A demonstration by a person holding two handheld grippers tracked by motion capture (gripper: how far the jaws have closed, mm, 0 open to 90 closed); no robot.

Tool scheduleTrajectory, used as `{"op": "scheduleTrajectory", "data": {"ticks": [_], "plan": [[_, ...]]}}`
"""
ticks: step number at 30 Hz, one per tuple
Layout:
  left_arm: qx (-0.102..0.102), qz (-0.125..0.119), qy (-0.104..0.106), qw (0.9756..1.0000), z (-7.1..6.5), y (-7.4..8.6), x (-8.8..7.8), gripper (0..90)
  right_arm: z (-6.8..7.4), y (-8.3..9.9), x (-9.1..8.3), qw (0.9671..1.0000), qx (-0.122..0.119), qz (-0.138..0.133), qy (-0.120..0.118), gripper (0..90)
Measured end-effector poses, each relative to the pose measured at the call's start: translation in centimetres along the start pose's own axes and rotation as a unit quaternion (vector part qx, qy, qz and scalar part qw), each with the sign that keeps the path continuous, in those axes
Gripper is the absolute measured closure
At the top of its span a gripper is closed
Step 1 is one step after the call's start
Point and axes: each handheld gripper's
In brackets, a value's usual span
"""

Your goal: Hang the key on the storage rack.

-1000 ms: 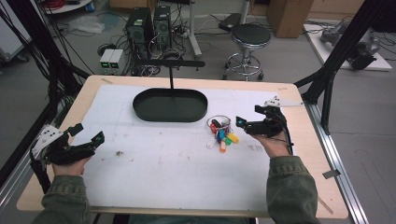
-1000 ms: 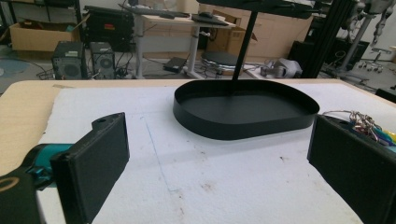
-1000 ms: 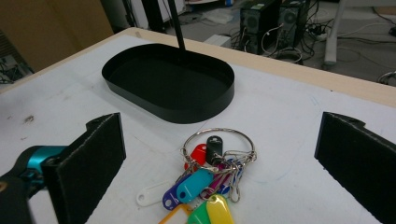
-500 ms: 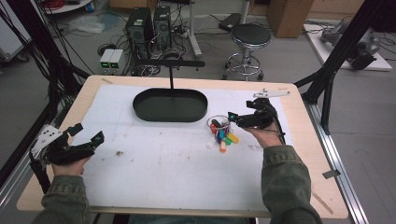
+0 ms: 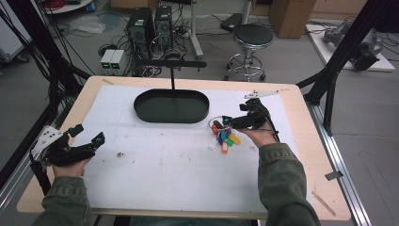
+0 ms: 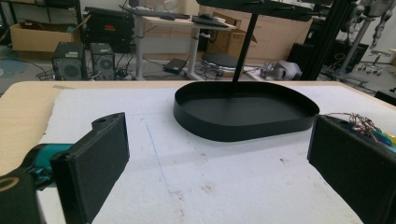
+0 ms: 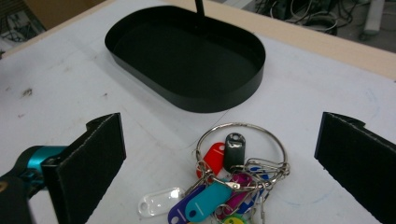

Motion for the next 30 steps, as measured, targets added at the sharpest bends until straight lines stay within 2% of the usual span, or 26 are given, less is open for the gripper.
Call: {"op": "scheduleTrajectory", "data": {"ticks": [3, 5, 8, 10, 13, 20, 21, 23, 25, 27, 30], "plan": [[0.0, 0.0, 0.001, 1.0, 0.0, 0.0, 0.0, 6.0, 0.1, 0.0, 0.7, 0.9998, -0.001, 0.02, -0.007, 0.9], [-0.001, 0.0, 0.001, 1.0, 0.0, 0.0, 0.1, 6.0, 0.2, -0.2, 1.3, 0.9993, -0.011, 0.036, -0.007, 0.9], [-0.001, -0.001, 0.001, 1.0, 0.0, 0.0, 0.1, 6.0, 0.4, -0.7, 2.2, 0.9978, -0.022, 0.061, -0.009, 0.9], [0.0, 0.0, 0.001, 1.0, 0.0, 0.0, 0.1, 6.0, 0.4, -1.0, 2.8, 0.9972, -0.028, 0.068, -0.016, 0.9], [0.0, 0.0, 0.001, 1.0, 0.0, 0.0, 0.0, 6.0, 0.4, -1.0, 3.8, 0.9954, -0.028, 0.088, -0.025, 0.9], [0.0, 0.0, 0.002, 1.0, 0.0, 0.0, 0.0, 6.0, 1.1, -1.3, 7.2, 0.9859, -0.053, 0.153, -0.042, 1.0], [0.001, 0.001, 0.002, 1.0, 0.0, 0.0, 0.0, 6.0, 1.1, -1.2, 7.7, 0.9837, -0.053, 0.167, -0.041, 1.0], [0.0, 0.0, 0.002, 1.0, 0.0, 0.0, -0.1, 6.0, 1.1, -1.1, 8.6, 0.9767, -0.064, 0.203, -0.031, 4.2], [0.0, 0.0, 0.001, 1.0, 0.1, 0.0, -0.1, 6.0, 1.0, -1.0, 9.2, 0.9712, -0.072, 0.225, -0.027, 5.5], [-0.001, 0.0, 0.0, 1.0, 0.2, 0.1, -0.2, 6.0, 0.9, -0.9, 9.4, 0.9701, -0.062, 0.232, -0.033, 11.5], [0.0, 0.001, 0.001, 1.0, 0.2, 0.1, -0.2, 6.0, 0.6, -0.7, 9.5, 0.9656, -0.055, 0.251, -0.038, 23.6]]}}
Point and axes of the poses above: each handheld gripper's, and its own axes: x roughly forward along the jaws, y roughly out of its underside, z roughly to its left, and after that the axes turned 4 degrees about -y, right-handed
